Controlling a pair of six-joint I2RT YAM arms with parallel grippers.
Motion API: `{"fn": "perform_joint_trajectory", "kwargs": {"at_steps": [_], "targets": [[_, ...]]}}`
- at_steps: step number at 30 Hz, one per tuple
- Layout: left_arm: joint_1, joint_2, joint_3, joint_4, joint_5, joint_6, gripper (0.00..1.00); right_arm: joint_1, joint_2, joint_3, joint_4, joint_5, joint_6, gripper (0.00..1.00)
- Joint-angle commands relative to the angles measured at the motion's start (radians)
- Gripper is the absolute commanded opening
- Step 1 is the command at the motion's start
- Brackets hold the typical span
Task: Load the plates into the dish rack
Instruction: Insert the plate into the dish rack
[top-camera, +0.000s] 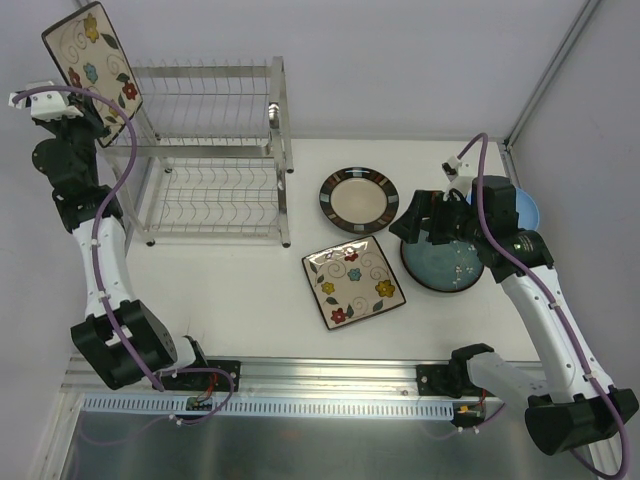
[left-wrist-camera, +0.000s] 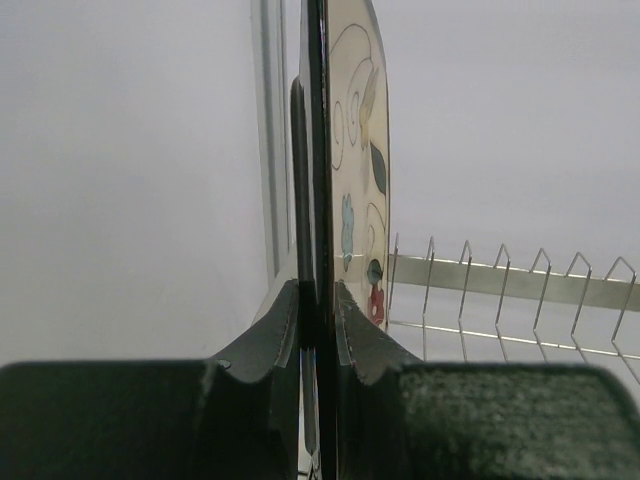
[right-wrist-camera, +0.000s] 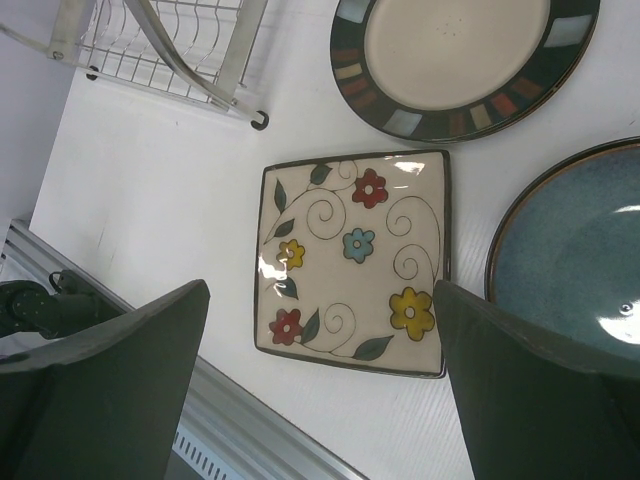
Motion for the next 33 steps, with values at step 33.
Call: {"fn": "perform_joint_trajectory", "kwargs": {"at_steps": [33], "targets": [[-0.010,0.086,0.282,0.235,0.010,-0.089,0.00,-0.007,0.032,0.058,0.043,-0.026,0.008,0.99]]}}
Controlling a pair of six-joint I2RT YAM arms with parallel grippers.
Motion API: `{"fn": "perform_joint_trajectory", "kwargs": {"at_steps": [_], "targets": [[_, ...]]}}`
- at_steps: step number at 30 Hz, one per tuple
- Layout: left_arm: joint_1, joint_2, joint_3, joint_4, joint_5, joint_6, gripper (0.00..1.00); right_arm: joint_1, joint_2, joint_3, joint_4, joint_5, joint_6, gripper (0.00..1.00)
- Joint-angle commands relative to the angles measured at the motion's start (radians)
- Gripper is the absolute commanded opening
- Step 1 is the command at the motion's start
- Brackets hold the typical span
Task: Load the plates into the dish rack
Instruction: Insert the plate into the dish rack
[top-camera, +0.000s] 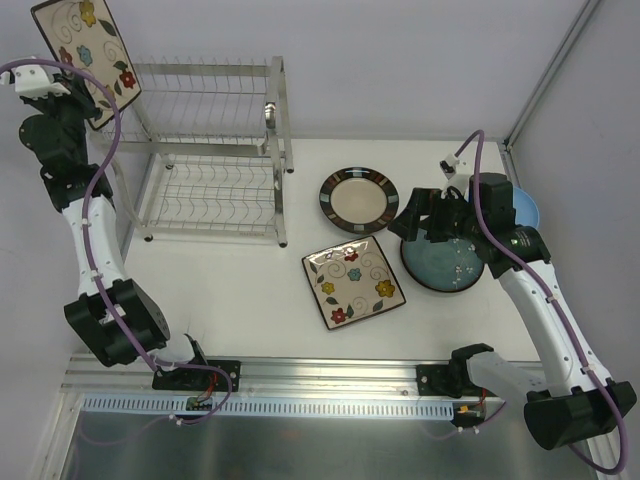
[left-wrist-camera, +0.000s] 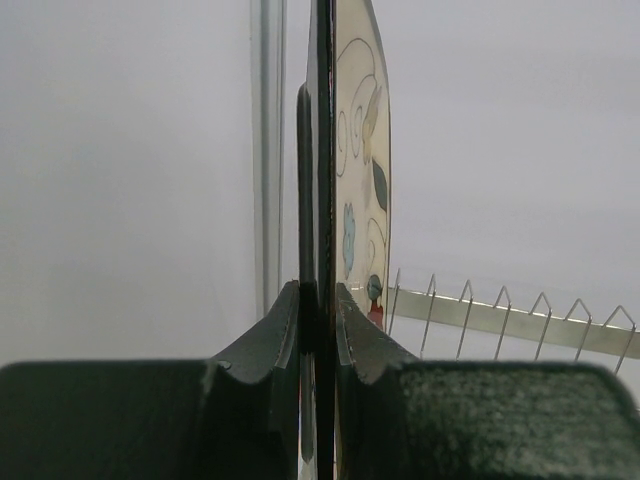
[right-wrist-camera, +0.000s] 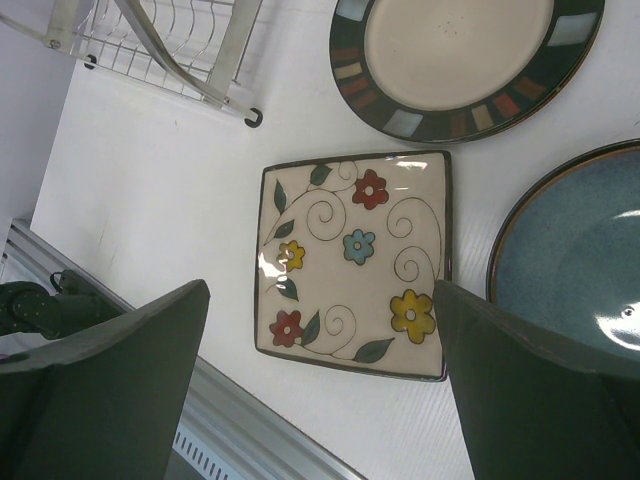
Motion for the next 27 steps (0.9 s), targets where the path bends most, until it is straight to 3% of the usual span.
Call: {"fn": "perform_joint_trajectory", "kwargs": {"at_steps": [1,27], "targets": [[-0.016,-0.039,0.112,0.258,0.006,-0.011,0.00,-0.005,0.003,0.051,0.035,-0.019,0.007,0.99],[-0.072,0.035,0.137,0.255,-0.043,0.110,0.00,-0.008,0.000,0.040,0.041,-0.015,0.016,1.00]]}}
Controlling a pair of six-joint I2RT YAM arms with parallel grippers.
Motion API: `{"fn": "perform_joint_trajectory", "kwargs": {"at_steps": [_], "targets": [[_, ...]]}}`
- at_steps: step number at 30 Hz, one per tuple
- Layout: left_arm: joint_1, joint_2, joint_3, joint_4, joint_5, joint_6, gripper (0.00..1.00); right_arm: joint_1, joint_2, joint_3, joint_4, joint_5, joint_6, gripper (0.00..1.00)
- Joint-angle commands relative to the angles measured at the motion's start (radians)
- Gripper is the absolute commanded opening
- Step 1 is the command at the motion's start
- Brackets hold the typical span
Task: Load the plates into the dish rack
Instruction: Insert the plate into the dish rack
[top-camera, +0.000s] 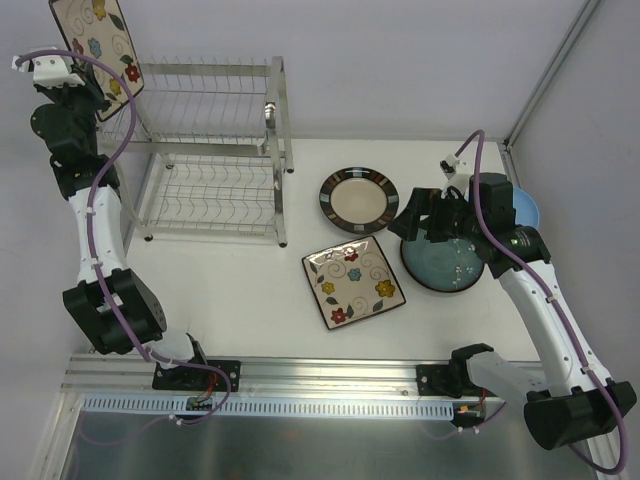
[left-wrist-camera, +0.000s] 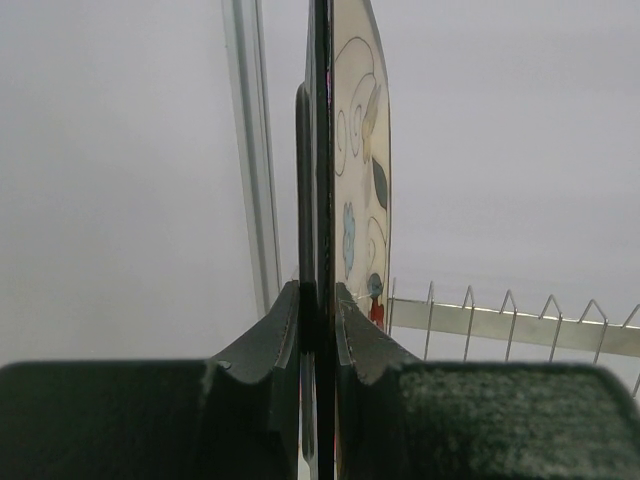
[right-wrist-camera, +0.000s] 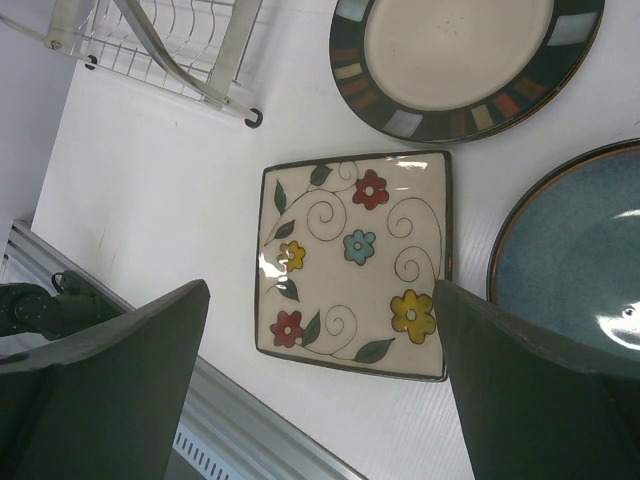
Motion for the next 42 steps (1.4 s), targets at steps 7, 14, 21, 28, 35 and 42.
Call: {"fn": "perform_joint_trajectory", "kwargs": {"at_steps": [7,14,21,28,35,42], "targets": [[-0.019,-0.056,-0.004,0.220,0.027,0.031,0.00,-0.009,-0.010,0.031,0.039,-0.012,0.009,1.00],[-0.019,-0.089,-0.092,0.150,0.055,0.059,0.06,-0.016,-0.027,0.016,0.039,-0.010,0.003,1.00],[-0.019,-0.112,-0.122,0.075,0.058,0.085,0.13,-0.025,-0.043,0.002,0.036,-0.010,-0.009,1.00],[-0.019,-0.115,-0.136,0.029,0.050,0.093,0.20,-0.026,-0.056,-0.009,0.036,-0.012,-0.011,1.00],[-0.019,-0.107,-0.136,0.003,0.037,0.080,0.22,-0.028,-0.066,-0.013,0.031,-0.009,-0.012,1.00],[-0.019,-0.105,-0.077,-0.054,0.012,0.083,0.24,-0.031,-0.071,-0.015,0.033,-0.006,-0.012,1.00]]}}
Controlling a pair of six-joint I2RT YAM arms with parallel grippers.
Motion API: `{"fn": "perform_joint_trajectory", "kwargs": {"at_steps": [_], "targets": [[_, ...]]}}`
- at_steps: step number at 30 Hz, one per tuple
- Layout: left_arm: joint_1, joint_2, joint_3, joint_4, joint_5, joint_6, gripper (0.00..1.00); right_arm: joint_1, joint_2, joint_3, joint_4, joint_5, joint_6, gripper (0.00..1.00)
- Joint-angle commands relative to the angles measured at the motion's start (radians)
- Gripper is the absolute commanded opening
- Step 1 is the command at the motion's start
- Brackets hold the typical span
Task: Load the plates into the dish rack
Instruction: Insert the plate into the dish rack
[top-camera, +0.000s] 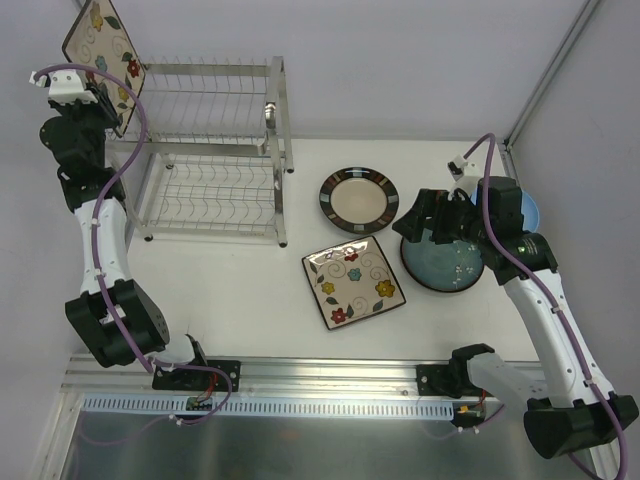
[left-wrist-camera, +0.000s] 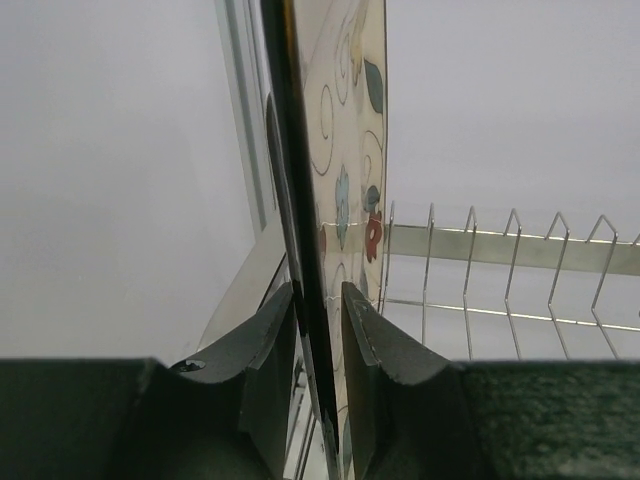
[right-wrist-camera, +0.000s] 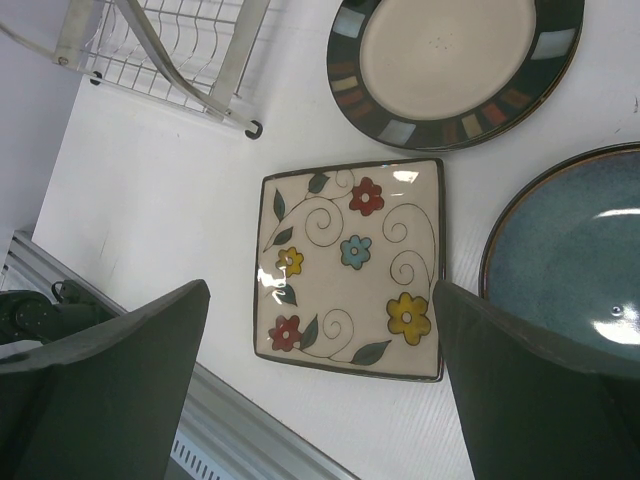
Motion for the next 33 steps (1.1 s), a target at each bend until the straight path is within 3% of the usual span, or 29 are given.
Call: {"fn": "perform_joint_trajectory", "kwargs": {"at_steps": [1,13,33], "targets": [[-0.011,-0.033,0.058,-0.019,-0.018,0.015,0.24,-0.010,-0.022,-0.004,0.033,-0.006,-0.011,0.99],[-0.010,-0.048,0.094,-0.085,-0.041,0.015,0.04,-0.011,-0.025,-0.005,0.035,-0.006,-0.010,1.00],[0.015,-0.079,0.101,-0.198,-0.045,-0.062,0.02,-0.014,-0.043,-0.011,0.030,-0.003,-0.010,1.00]]}}
